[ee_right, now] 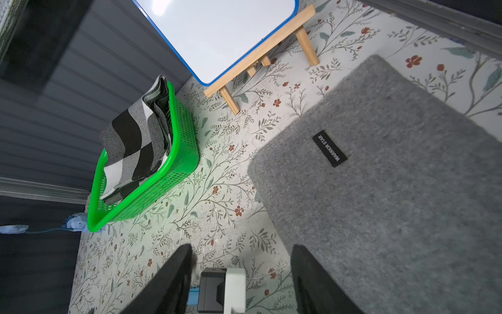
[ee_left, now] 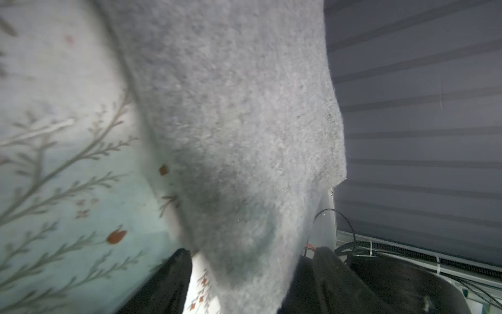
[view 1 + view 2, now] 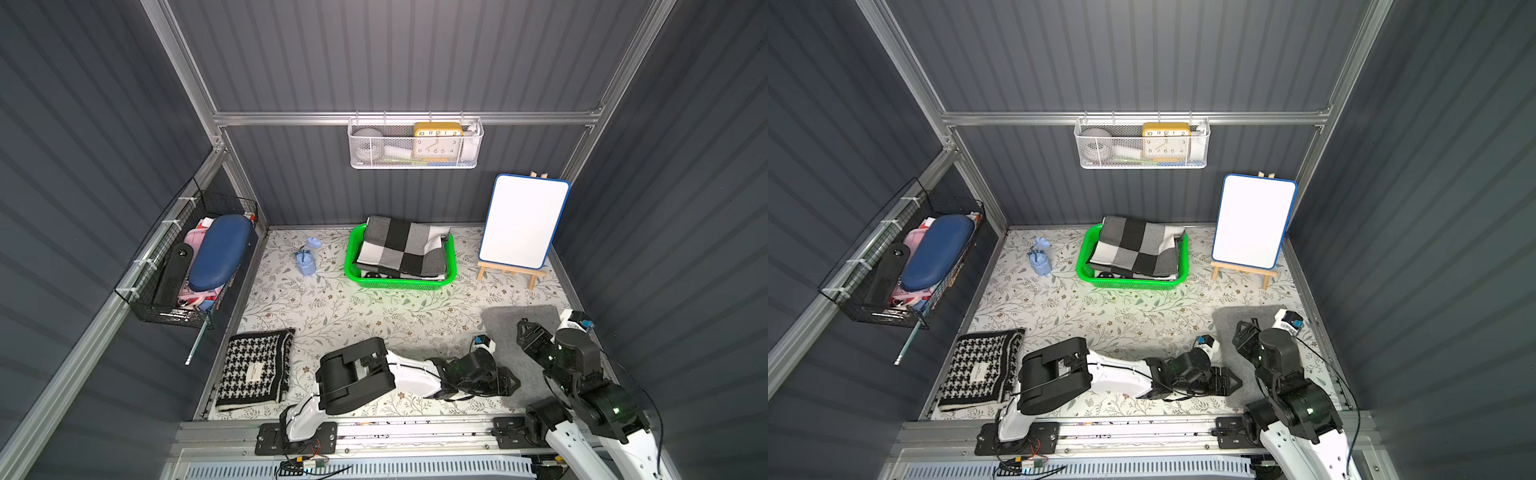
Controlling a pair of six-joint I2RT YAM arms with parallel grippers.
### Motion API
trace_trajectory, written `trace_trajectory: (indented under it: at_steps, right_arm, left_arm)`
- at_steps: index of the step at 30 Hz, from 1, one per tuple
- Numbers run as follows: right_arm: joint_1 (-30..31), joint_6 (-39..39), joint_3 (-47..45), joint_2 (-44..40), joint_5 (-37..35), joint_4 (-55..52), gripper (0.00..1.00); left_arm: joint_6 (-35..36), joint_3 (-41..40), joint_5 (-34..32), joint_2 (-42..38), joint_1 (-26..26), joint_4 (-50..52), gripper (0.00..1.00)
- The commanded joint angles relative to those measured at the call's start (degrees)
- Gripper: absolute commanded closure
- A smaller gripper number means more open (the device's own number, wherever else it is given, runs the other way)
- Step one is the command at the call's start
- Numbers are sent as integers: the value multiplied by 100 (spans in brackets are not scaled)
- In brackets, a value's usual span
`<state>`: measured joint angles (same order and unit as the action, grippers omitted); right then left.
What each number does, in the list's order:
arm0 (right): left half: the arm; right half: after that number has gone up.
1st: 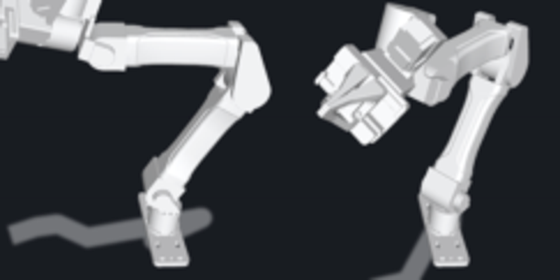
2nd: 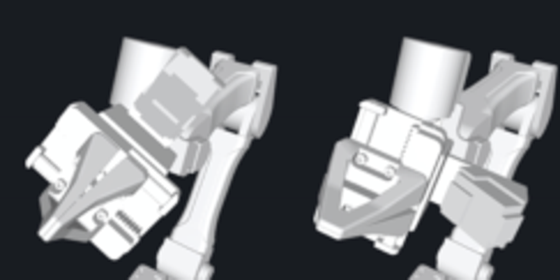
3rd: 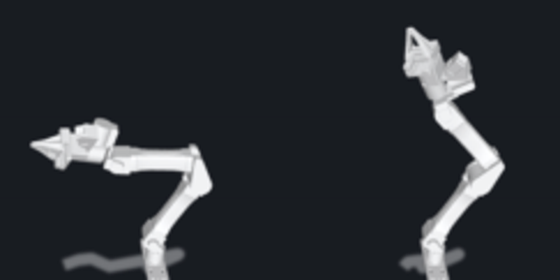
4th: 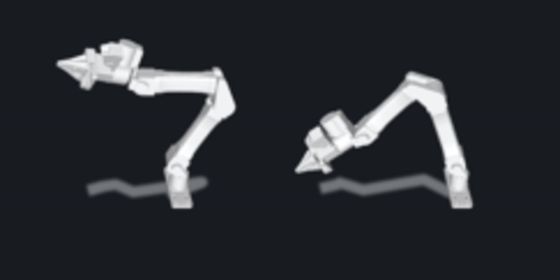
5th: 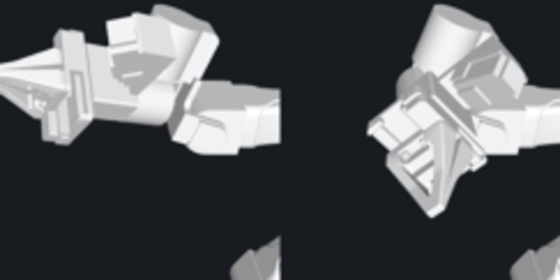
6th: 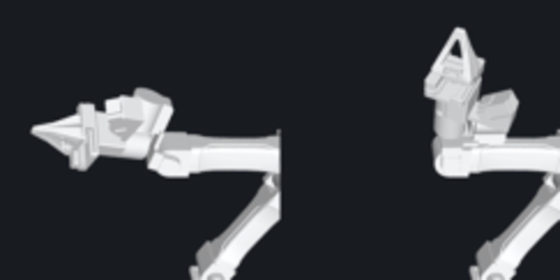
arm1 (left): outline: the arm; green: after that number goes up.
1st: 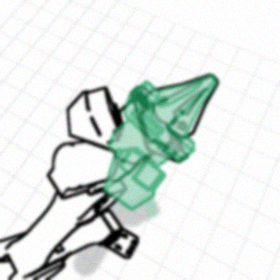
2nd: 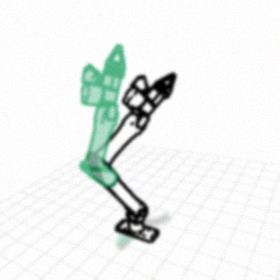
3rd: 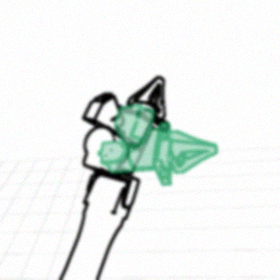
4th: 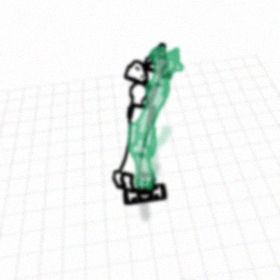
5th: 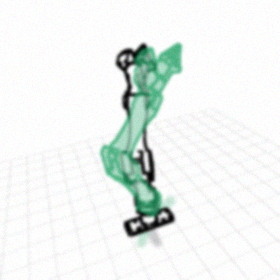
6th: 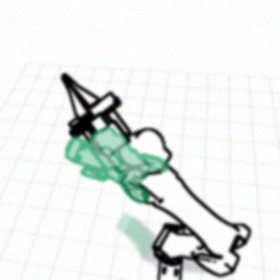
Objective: Put the folded scarf in the basket
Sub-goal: Adjust the scarf at the center of the board.
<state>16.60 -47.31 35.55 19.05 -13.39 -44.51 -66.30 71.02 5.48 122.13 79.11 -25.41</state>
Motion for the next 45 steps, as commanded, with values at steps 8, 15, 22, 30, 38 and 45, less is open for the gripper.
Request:
trace_trajectory:
  at_steps: [8,15,22,30,38,45]
  right_arm:
    - [-18,-56,-141,-107,-179,-220,38]
    - [-16,-25,-165,-206,-243,-286,38]
    - [-24,43,-265,-165,-16,-149,38]
    - [-20,137,-499,220,556,314,38]
    - [-13,167,-690,842,998,883,38]
    - [-12,318,-743,1385,1167,1271,38]
  left_arm:
    - [-501,331,510,756,95,-214,36]
    - [-554,72,395,457,90,-93,80]
    - [-78,-312,-524,-498,-81,1113,100]
    - [98,-2206,-970,-2630,-781,1804,100]
    - [-210,-3813,-1860,-5461,-1693,3140,29]
    - [-660,-4656,-1854,-7320,-1741,3191,8]
